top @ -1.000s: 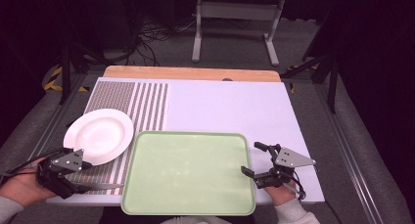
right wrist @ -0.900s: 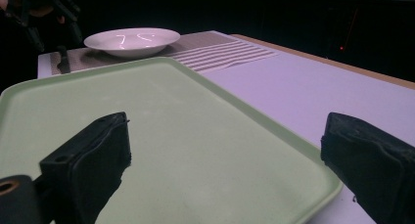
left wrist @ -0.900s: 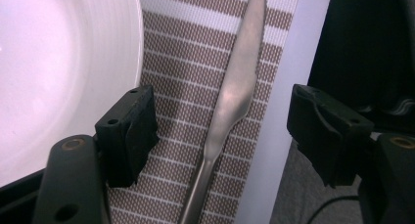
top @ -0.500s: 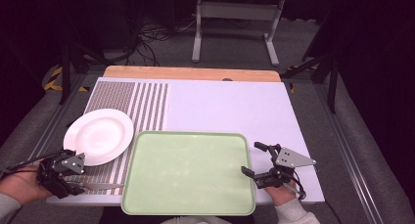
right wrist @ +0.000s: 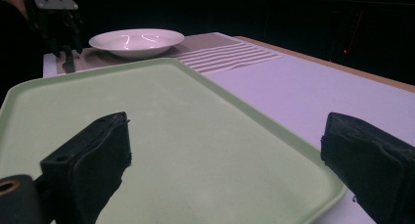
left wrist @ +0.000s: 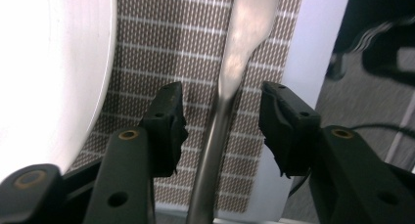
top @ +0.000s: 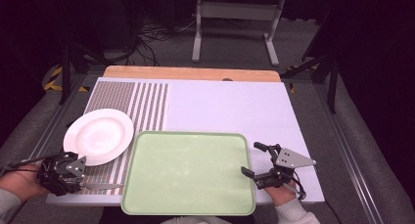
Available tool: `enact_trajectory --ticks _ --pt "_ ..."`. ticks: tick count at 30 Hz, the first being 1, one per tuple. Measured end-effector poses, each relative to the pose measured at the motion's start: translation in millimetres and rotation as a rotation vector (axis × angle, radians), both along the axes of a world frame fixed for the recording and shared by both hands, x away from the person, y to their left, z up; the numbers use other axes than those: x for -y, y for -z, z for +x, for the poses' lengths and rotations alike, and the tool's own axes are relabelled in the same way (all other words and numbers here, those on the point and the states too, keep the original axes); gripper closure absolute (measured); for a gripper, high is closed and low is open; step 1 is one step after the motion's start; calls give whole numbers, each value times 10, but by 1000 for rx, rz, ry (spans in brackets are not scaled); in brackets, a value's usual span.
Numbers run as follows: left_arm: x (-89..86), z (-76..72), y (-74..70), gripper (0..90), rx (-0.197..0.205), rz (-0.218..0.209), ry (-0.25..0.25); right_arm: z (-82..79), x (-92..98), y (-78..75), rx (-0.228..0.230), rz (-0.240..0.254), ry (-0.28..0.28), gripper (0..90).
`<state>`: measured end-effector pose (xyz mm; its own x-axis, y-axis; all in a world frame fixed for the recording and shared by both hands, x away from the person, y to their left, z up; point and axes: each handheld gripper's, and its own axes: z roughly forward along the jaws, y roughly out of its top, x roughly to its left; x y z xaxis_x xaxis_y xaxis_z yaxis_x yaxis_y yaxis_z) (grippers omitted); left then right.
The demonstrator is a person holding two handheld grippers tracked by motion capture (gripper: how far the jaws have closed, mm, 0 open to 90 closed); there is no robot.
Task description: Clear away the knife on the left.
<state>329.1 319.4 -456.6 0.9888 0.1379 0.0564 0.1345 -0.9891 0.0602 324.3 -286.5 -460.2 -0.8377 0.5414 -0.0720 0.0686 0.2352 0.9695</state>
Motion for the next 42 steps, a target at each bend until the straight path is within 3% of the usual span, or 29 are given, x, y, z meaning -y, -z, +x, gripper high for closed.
enact_trajectory --ticks 8,16,19,21,29,38,42 --pt "1 0 18 630 11 59 47 -6 2 -5 4 7 -5 51" --pt "35 -5 42 731 11 115 143 -7 1 -4 5 5 -8 52" --pt "34 -20 60 776 3 102 148 -8 1 -4 5 5 -9 53" --pt "45 -13 55 786 6 115 182 -8 0 -4 4 2 -11 53" --pt "63 -27 59 799 10 129 181 -12 -2 -3 4 4 -13 54" --pt "38 -51 60 802 35 107 175 -8 -3 -3 1 4 -14 54" --pt "26 -57 57 803 24 103 158 -7 -3 -3 1 6 -13 54"
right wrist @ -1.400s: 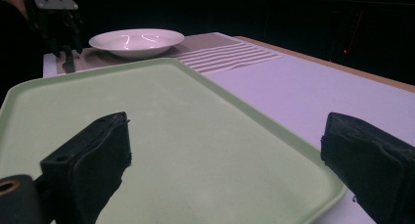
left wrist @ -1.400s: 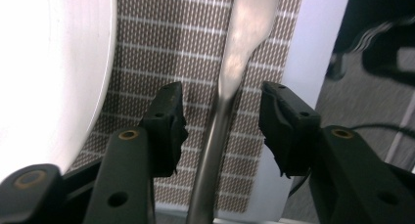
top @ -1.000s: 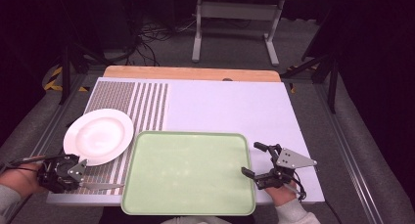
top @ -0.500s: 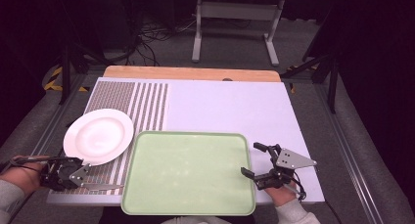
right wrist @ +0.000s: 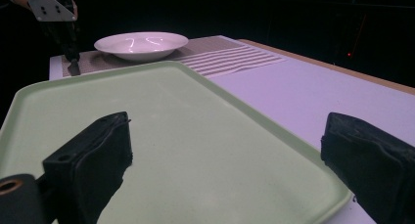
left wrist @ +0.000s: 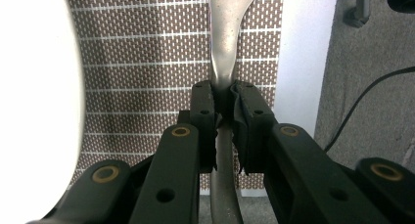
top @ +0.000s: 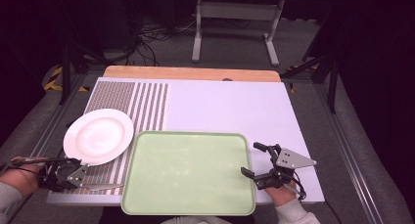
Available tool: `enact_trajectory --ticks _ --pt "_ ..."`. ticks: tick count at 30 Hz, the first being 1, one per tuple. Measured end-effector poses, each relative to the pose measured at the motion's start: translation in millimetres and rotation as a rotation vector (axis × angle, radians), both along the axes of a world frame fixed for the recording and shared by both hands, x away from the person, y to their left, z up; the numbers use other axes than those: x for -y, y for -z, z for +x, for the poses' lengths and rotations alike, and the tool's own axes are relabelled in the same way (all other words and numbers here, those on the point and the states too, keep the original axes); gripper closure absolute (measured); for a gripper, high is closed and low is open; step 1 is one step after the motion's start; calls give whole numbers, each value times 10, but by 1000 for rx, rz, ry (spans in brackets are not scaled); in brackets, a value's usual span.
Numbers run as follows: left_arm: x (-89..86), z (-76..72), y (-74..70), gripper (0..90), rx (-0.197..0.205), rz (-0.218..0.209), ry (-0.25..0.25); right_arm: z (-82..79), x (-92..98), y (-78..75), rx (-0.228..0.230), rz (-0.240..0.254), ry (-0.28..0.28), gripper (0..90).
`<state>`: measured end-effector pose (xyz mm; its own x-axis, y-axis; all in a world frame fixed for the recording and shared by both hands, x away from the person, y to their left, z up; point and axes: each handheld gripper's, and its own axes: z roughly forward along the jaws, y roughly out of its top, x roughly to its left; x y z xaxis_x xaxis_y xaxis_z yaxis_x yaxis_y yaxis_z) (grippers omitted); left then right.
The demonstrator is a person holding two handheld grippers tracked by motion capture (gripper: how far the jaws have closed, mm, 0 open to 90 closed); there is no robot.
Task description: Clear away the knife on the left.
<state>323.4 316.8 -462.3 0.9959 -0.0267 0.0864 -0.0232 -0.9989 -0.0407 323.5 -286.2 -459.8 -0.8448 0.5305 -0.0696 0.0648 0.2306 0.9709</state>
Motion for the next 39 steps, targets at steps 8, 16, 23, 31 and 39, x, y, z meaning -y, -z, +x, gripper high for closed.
enact_trajectory --ticks 8,16,23,31,39 --pt "-20 4 -86 804 27 -13 -21 2 6 -3 1 7 3 54" --pt "-16 -17 -321 803 58 -83 -123 2 12 -7 1 8 4 54" --pt "4 -25 -516 803 66 -160 -166 1 24 -14 2 10 7 54" --pt "66 -16 -685 803 79 -243 -287 -3 32 -19 7 11 11 54" --pt "147 8 -760 802 57 -296 -403 -1 32 -15 4 9 12 54"
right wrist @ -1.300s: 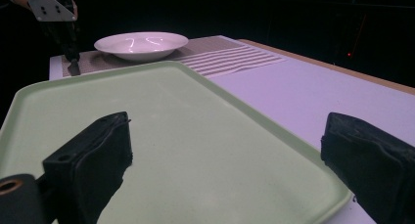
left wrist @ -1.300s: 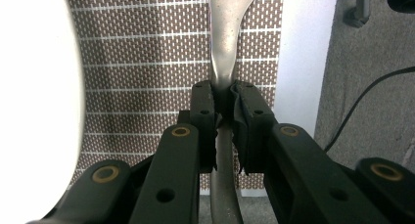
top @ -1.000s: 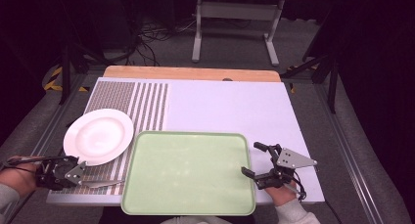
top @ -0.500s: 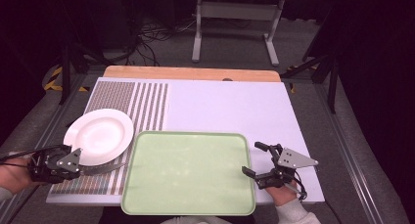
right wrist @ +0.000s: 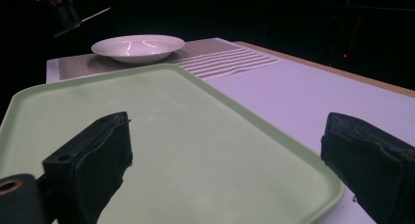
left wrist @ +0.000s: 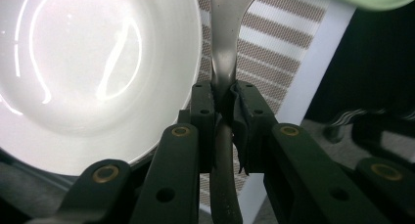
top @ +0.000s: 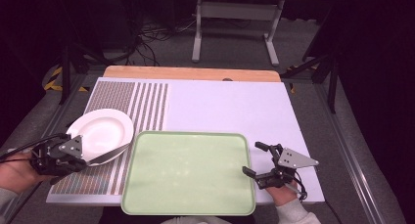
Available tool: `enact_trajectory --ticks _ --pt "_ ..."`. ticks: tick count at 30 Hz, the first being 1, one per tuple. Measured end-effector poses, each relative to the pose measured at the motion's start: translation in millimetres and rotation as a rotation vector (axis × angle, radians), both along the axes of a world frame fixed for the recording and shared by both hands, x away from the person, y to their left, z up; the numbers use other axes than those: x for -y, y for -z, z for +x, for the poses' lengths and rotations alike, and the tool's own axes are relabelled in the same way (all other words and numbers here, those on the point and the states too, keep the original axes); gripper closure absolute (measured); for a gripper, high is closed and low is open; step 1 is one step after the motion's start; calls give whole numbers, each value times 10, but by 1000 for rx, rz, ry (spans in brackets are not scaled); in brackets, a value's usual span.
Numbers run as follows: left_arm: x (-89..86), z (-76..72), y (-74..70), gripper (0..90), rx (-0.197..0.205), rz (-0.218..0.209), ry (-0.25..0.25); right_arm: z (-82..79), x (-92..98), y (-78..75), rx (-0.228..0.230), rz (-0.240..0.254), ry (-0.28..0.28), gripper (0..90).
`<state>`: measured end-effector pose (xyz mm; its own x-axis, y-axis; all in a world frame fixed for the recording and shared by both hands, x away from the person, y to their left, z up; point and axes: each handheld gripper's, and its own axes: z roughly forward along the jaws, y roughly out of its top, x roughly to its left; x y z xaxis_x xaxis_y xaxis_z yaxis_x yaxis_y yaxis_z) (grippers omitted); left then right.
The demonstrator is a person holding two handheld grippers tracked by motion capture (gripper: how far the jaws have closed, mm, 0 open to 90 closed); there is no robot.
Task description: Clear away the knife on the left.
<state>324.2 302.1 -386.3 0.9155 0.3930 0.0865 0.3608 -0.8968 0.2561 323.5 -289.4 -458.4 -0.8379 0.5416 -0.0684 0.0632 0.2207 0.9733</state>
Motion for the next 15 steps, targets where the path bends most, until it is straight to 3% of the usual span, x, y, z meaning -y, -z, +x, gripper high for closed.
enact_trajectory --ticks 1,3,8,12,15 --pt "19 0 -9 802 3 -6 -3 1 0 2 -1 1 -1 54" --pt "57 10 -22 801 -28 -42 -41 3 -2 3 -3 0 -3 54" --pt "141 6 -67 802 -33 -101 -70 -2 -5 -2 0 -1 -2 54" --pt "201 -16 -133 802 -19 -159 -119 -1 -2 -2 1 2 -3 54" --pt "254 -26 -167 802 -13 -207 -120 0 -2 -1 1 1 -4 54"
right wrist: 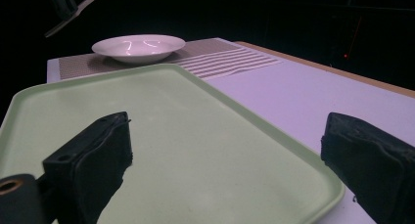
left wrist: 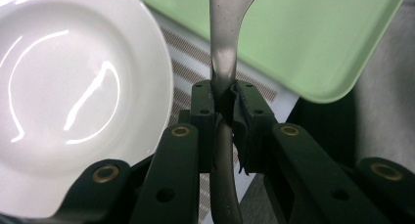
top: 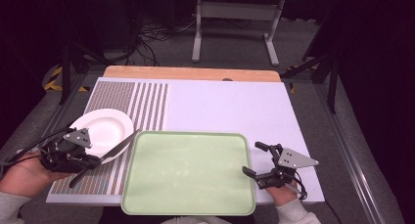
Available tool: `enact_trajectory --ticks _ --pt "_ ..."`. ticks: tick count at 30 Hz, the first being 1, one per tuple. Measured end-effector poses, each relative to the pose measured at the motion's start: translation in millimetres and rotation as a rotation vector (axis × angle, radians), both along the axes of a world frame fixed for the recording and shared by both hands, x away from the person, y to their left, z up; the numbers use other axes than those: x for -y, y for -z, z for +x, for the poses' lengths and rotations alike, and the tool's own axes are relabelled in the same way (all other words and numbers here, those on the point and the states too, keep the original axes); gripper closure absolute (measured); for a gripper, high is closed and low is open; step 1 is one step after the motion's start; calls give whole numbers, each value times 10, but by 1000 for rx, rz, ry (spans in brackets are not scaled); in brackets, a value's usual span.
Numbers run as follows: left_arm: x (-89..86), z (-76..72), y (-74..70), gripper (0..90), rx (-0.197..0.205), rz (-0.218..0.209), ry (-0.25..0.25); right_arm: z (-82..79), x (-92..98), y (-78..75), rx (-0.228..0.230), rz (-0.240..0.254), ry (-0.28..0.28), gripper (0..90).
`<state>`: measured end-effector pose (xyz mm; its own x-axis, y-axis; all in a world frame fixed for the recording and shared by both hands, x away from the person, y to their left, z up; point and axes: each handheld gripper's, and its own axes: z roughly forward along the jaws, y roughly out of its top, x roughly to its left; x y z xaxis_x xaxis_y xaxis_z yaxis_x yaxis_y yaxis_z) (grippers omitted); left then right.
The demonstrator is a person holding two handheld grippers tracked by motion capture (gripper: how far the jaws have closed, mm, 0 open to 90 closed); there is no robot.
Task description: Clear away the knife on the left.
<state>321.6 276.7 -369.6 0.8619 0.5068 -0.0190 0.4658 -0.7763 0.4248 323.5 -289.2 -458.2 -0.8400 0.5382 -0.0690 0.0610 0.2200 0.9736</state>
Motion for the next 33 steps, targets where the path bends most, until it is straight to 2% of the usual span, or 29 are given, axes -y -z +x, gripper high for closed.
enact_trajectory --ticks 2,4,8,9,11,16,22,33 --pt "46 1 -19 802 -5 -38 0 -2 1 -1 0 0 0 54" --pt "65 3 -26 802 -1 -50 -3 -5 7 -4 0 1 3 54" --pt "179 21 -30 802 3 -113 -2 -4 18 -4 3 1 2 54" --pt "179 21 -30 802 3 -113 -2 -6 20 -5 3 3 3 54" --pt "258 19 -12 802 17 -134 5 -7 21 -7 4 3 3 54" --pt "382 34 49 801 5 -167 9 -6 28 -7 4 2 6 54" --pt "461 9 109 802 -2 -251 -21 -2 30 -4 2 2 7 54" --pt "644 26 230 801 -9 -306 -18 2 31 1 0 4 7 54"
